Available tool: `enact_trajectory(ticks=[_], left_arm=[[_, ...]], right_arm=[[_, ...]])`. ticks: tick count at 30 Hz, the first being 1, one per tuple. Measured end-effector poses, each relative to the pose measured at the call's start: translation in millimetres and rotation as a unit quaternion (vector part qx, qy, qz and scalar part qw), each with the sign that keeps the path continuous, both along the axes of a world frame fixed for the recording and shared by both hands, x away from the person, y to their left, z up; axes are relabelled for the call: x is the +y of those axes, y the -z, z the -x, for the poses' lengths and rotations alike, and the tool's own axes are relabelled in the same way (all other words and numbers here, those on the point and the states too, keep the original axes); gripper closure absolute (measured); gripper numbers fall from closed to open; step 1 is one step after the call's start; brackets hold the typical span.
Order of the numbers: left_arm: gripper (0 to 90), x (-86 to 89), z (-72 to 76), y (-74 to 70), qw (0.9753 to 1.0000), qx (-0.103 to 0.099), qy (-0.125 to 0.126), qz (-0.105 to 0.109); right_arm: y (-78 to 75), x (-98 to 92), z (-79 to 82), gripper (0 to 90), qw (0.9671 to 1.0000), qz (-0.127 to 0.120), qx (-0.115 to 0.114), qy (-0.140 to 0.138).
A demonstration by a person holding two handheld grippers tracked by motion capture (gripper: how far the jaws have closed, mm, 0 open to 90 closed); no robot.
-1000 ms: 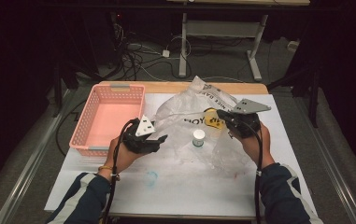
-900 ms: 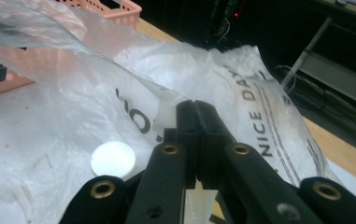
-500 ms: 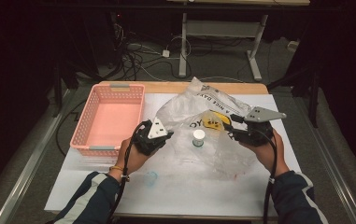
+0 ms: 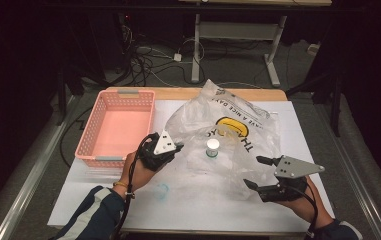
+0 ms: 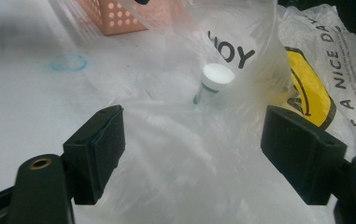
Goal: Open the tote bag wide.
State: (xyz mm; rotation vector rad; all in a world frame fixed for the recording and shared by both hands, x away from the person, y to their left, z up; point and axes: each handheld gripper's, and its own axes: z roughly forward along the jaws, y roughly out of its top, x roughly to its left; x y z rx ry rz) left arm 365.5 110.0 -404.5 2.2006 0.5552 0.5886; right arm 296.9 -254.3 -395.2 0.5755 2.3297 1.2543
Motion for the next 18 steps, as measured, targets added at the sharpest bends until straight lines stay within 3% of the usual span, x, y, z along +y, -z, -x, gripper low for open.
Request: enact_trajectory(ticks=[3,5,8,10,12,14,18], left_arm=[[87.2,0.0,0.2,1.4,1.0000,0.001,0.002,0.000],[87.2,-0.5,0.1,2.3,1.0000,0.001,0.003,-0.004],[87.2,-1.3,0.4,3.1,0.9999,0.002,0.007,-0.008],[87.2,-1.2,1.6,2.9,0.9998,-0.001,0.017,-0.012],[87.2,-1.0,2.2,2.7,0.9996,-0.004,0.024,-0.013],[87.2,-1.6,2.2,3.3,0.9994,-0.001,0.028,-0.019],[87.2,-1.5,4.0,2.4,0.9994,-0.007,0.028,-0.017]], right_arm=[[-3.2,-1.3,8.6,20.6,0.9999,-0.004,-0.008,-0.012],[-1.1,0.3,9.5,21.4,0.9998,0.011,-0.016,-0.008],[13.3,1.3,-1.7,25.2,0.9972,0.062,-0.019,0.036],[22.8,-1.1,-9.8,30.2,0.9948,0.084,-0.010,0.057],[29.7,-4.7,-15.1,43.4,0.9928,0.098,-0.020,0.066],[34.0,-8.4,-21.5,48.2,0.9936,0.090,-0.008,0.067],[38.0,-11.1,-29.0,80.2,0.9939,0.092,-0.010,0.060]])
